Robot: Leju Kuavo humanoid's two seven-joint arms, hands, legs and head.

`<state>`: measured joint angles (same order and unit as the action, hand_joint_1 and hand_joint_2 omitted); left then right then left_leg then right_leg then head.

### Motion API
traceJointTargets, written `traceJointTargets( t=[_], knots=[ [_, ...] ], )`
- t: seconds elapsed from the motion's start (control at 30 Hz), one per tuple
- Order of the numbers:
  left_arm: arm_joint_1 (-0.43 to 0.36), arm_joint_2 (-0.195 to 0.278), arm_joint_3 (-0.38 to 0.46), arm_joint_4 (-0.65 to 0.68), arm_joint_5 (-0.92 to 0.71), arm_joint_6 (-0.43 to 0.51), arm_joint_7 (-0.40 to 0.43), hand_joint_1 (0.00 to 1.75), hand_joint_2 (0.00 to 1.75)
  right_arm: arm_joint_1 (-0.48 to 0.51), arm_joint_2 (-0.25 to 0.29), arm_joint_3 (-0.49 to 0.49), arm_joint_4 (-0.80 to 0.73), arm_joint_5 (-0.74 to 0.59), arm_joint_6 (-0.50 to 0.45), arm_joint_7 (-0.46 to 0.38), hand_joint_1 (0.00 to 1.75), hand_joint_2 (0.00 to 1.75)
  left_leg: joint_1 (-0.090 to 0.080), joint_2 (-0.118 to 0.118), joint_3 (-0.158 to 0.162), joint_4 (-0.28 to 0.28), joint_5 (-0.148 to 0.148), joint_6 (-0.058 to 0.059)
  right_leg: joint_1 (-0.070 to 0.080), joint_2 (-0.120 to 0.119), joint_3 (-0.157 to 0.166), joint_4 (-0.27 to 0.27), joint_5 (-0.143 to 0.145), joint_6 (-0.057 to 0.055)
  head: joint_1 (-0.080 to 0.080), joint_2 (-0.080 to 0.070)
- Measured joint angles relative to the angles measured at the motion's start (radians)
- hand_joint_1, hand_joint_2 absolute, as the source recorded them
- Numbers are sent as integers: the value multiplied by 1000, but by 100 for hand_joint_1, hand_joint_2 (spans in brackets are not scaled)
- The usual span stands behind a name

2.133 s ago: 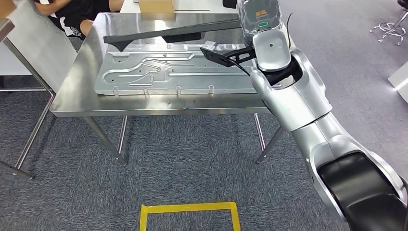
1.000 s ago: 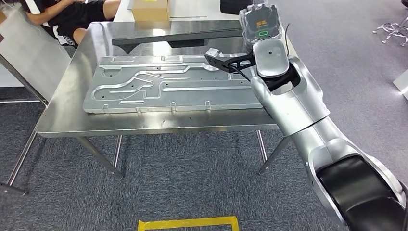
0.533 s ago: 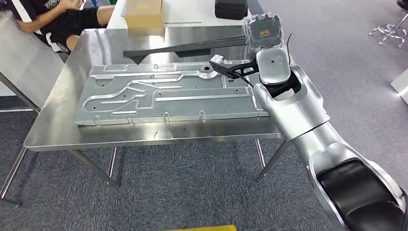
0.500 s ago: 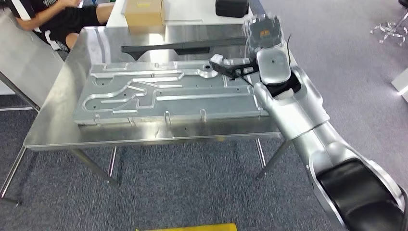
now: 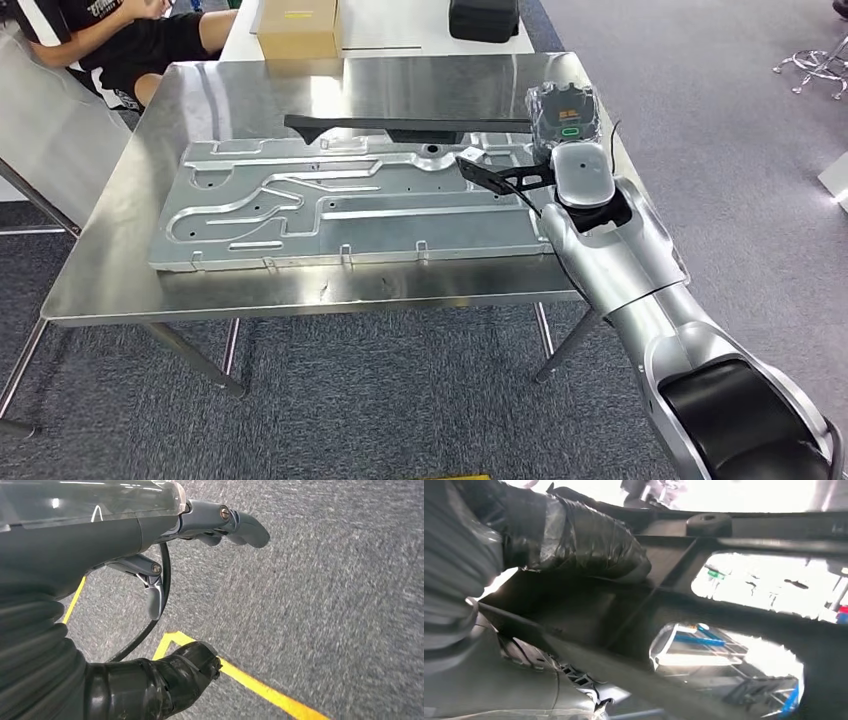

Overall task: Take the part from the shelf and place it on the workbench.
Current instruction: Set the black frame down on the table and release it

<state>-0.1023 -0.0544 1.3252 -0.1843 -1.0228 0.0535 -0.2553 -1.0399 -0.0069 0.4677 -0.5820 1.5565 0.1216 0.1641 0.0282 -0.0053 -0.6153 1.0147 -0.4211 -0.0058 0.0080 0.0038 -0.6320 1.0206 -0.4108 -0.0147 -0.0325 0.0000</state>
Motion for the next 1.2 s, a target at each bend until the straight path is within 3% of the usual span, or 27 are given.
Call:
traceJointTargets(
  t=[0.1, 0.2, 0.23, 0.27, 0.3, 0.37, 0.43, 0.53, 0.6, 0.7, 0.73, 0.77, 0.8, 0.9, 0.97, 1.03, 1.1, 1.13, 1.2],
  knots=[
    [-1, 0, 0, 0, -2, 1, 1, 0, 175, -1, -1, -5, -1, 4, -1, 0, 175, 175, 1, 2, -12, 41, -30, -12, -7, 1, 19, -20, 6, -16, -1, 0],
    [-1, 2, 0, 0, -3, 1, 2, 0, 175, 0, -1, -5, 0, 9, 0, -3, 175, 175, 1, 2, -105, 226, -118, -14, -4, 1, 25, -25, 4, -27, -2, 0],
    [-1, 3, 0, 0, -3, 1, 2, 0, 175, 3, -1, -5, 0, 9, 0, -3, 175, 175, 0, 2, -129, 270, -129, -15, -1, 1, 25, -24, 2, -29, -2, 0],
    [-1, 3, 0, 0, -3, 1, 2, 0, 175, 4, -1, -5, 0, 9, 0, -4, 175, 175, 0, 2, -136, 276, -119, -14, 1, 2, 25, -21, 0, -30, -2, 0],
    [-1, 3, 0, 0, -3, 1, 2, 0, 175, 5, -1, -5, 1, 9, 0, -4, 175, 175, 0, 2, -121, 242, -91, -12, 2, 3, 26, -17, -3, -29, -2, 0],
    [-2, 3, 0, 0, -3, 0, 1, 0, 175, 6, -1, -6, 1, 9, 0, -4, 175, 175, -2, 2, -57, 111, -26, -5, 4, 4, 24, -5, -12, -24, -2, 0],
    [-2, 4, 0, 0, -3, -1, -2, 0, 175, 6, -2, -7, 1, 9, 0, -4, 175, 175, -6, 1, -15, 27, -2, 4, 7, 6, 20, 7, -21, -15, -1, 0],
    [-1, 3, 0, 0, -2, -1, -6, 0, 175, 8, -4, -10, 1, 10, -1, -5, 175, 175, -6, 2, -10, 14, -2, 15, 8, 6, 17, 13, -27, -4, -1, 0],
    [-2, 2, 0, 0, -1, -1, -7, 0, 175, 9, -7, -14, 0, 11, -1, -7, 175, 175, -2, 4, -6, 9, 0, 24, 6, 5, 5, 49, -55, 7, 0, 0],
    [-2, 2, 1, 0, -1, -1, -8, 0, 175, 16, -12, -16, 2, 12, -1, -8, 175, 175, -1, 5, -3, 7, -2, 32, -5, 3, -83, 229, -142, 23, 1, 0],
    [-2, 1, 1, 0, -1, -1, -8, 0, 175, 20, -14, -16, 2, 12, -1, -8, 175, 175, -1, 5, -2, 7, -3, 33, -9, 2, -111, 280, -156, 27, 1, 0],
    [-2, 1, 1, 0, -1, -1, -8, 0, 175, 24, -14, -16, 3, 12, -1, -8, 175, 175, 0, 4, -1, 7, -4, 33, -13, 2, -123, 296, -149, 30, 1, 0],
    [-2, 1, 1, 0, -1, -1, -8, 0, 175, 26, -15, -16, 3, 12, -1, -8, 175, 175, 0, 4, 2, 8, -6, 31, -17, 1, -114, 270, -123, 31, 1, 0],
    [-2, 1, 1, 0, -1, -1, -8, 0, 175, 26, -16, -17, 3, 12, -1, -9, 175, 175, 0, 2, 10, 8, -13, 22, -17, -3, -23, 70, -21, 23, 1, 0],
    [-2, 1, 1, 0, 0, -1, -7, 0, 175, 25, -16, -17, 3, 12, -1, -11, 87, 87, -1, 2, 10, 8, -15, 12, -10, -3, 3, 11, -9, 15, 1, 0],
    [-3, 1, 1, 0, 0, 0, -7, 0, 175, 26, -16, -18, 3, 12, -2, -12, 0, 0, 0, 3, 12, 4, -16, -1, -7, -1, 6, 5, -9, 6, 1, 0],
    [-3, 1, 2, 0, 2, 5, -9, 0, 175, 25, -16, -22, 1, 12, -4, -12, 0, 0, 2, 4, 7, 26, -35, -10, -10, -2, 17, -8, -5, -8, 1, 0],
    [-4, 2, 3, 0, 5, 8, -10, 0, 175, 24, -16, -24, 1, 12, -6, -13, 0, 0, 2, 4, -9, 65, -59, -13, -13, -2, 23, -15, -3, -14, 0, 0],
    [-3, 3, 6, 0, 12, 12, -9, 0, 87, 28, -15, -27, 1, 12, -10, -17, 0, 0, 1, 4, -72, 192, -119, -15, -11, -3, 25, -17, -4, -21, -1, 0]
  ],
)
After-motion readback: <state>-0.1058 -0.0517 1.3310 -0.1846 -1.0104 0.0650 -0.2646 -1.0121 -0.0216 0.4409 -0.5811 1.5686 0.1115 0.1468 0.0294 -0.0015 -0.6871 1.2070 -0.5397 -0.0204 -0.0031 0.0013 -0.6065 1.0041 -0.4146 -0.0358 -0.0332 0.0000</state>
